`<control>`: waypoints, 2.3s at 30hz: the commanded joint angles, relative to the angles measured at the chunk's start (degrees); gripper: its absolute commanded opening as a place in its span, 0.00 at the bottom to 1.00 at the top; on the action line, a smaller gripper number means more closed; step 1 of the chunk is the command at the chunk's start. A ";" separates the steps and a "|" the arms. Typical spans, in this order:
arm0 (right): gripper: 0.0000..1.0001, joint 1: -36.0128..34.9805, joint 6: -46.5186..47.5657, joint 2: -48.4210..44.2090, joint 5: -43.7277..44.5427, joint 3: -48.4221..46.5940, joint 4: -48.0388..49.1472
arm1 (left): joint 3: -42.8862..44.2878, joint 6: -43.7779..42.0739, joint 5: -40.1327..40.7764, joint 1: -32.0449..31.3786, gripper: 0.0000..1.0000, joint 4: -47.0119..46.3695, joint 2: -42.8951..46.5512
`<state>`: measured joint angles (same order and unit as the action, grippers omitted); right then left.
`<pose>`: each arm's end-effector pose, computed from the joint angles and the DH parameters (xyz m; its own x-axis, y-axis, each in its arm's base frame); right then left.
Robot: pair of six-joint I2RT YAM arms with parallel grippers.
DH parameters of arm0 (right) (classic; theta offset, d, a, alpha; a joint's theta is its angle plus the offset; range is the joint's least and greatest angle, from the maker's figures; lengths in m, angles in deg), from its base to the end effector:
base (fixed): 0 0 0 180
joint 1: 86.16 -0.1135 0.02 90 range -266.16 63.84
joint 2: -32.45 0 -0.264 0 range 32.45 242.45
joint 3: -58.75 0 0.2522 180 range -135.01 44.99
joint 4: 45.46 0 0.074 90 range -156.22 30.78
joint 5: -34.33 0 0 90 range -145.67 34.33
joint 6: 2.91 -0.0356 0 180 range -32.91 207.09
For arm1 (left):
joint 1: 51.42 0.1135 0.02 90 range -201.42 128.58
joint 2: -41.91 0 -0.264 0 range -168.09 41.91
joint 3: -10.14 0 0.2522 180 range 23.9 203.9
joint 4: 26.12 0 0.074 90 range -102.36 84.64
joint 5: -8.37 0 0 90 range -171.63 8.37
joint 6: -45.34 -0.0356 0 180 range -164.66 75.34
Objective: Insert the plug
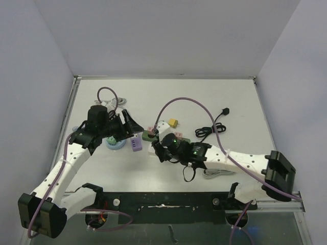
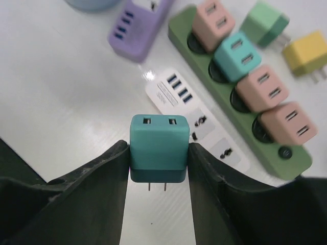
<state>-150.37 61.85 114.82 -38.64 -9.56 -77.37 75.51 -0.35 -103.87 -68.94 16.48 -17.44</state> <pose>0.1419 0.2698 0.2362 -0.6123 -0.3300 -0.7185 -0.5652 0.8181 0.1059 0.2077 -0.0797 0.3033 -0.8038 -0.4243 -0.4171 0.0098 0.6915 -0.7223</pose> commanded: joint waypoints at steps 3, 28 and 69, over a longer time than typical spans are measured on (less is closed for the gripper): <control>0.35 1.99 20.12 -12.16 -8.75 4.33 20.97 | -4.25 4.25 -16.90 -5.29 0.71 -15.31 0.22; 0.73 8.23 20.73 -11.68 -18.30 -0.48 17.36 | -1.65 5.90 -11.26 -9.29 0.16 -14.87 -5.00; 0.86 20.56 4.24 -17.15 3.99 8.53 8.07 | 24.71 3.62 45.06 -8.84 0.11 8.76 -42.39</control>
<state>-130.37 66.66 97.73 -34.72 -0.31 -70.51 96.47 4.77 -59.35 -77.60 22.03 -58.16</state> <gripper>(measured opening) 0.860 0.300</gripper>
